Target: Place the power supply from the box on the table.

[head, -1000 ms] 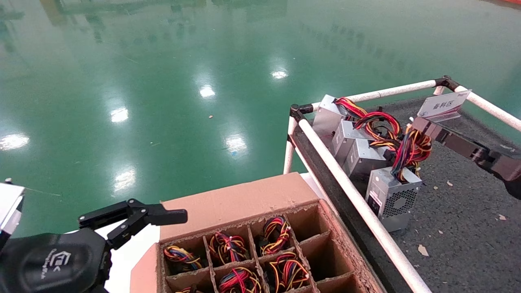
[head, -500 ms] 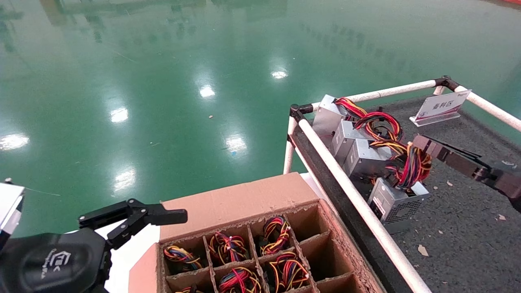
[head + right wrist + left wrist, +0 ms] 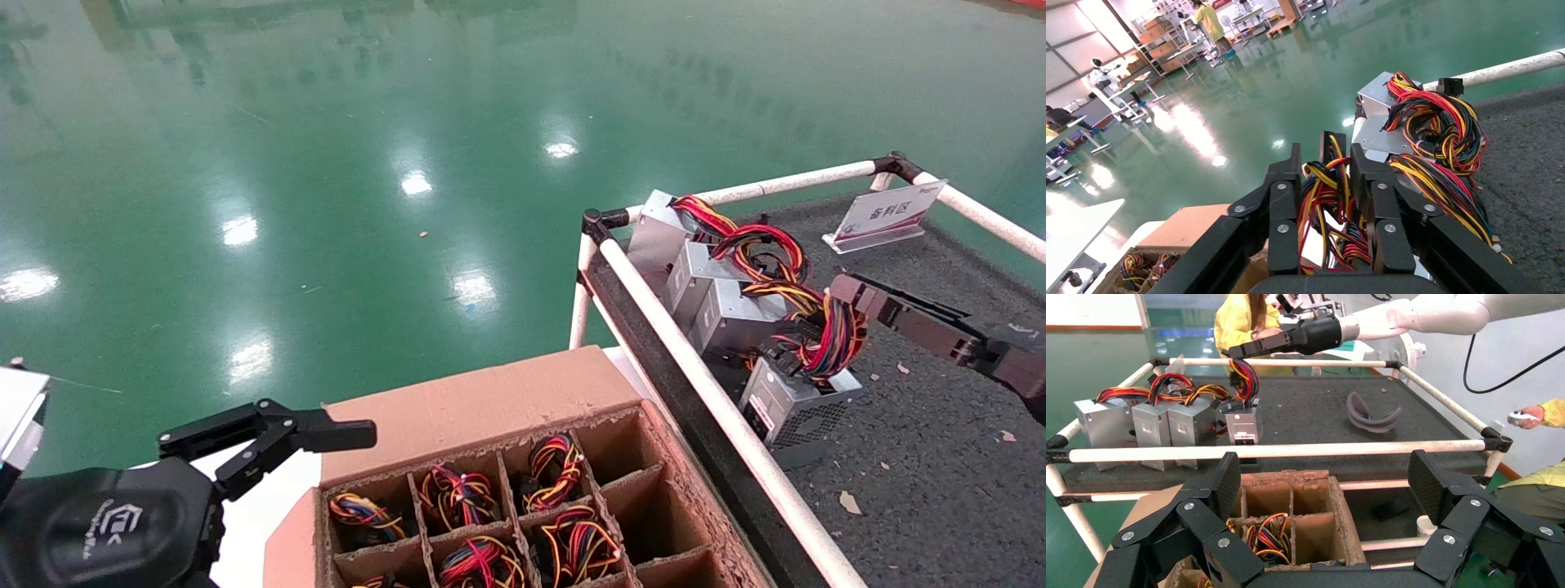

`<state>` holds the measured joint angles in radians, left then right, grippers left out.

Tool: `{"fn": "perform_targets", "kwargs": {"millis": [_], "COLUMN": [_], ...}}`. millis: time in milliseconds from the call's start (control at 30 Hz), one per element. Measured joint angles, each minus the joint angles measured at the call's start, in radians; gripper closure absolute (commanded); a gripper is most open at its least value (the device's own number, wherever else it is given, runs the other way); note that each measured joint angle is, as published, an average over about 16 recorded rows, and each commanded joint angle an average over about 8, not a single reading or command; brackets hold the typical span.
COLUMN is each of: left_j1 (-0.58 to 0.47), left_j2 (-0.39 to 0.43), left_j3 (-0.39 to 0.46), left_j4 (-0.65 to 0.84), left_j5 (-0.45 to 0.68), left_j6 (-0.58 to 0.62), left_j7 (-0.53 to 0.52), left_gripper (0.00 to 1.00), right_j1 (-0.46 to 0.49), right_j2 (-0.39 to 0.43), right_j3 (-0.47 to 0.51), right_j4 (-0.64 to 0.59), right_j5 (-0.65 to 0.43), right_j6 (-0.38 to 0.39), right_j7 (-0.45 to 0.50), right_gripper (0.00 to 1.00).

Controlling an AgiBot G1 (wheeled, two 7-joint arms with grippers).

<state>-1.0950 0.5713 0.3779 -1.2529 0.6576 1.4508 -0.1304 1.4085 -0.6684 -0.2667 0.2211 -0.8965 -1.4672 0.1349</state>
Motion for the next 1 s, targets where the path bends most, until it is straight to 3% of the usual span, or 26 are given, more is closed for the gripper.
{"fn": "perform_targets", "kwargs": {"millis": [1000], "left_j1": [0.0], "left_j2": [0.0], "left_j3": [0.0], "left_j4": [0.0], "left_j5": [0.0], "left_j6": [0.0], "left_j7": [0.0], "left_gripper": [0.0], "right_j1": [0.029], "right_j2": [0.01], "right_j3": [0.008], "right_j4": [0.061], "right_j5": [0.01], "right_j6": [0.023], "right_j7": [0.037], "right_gripper": [0.0]}}
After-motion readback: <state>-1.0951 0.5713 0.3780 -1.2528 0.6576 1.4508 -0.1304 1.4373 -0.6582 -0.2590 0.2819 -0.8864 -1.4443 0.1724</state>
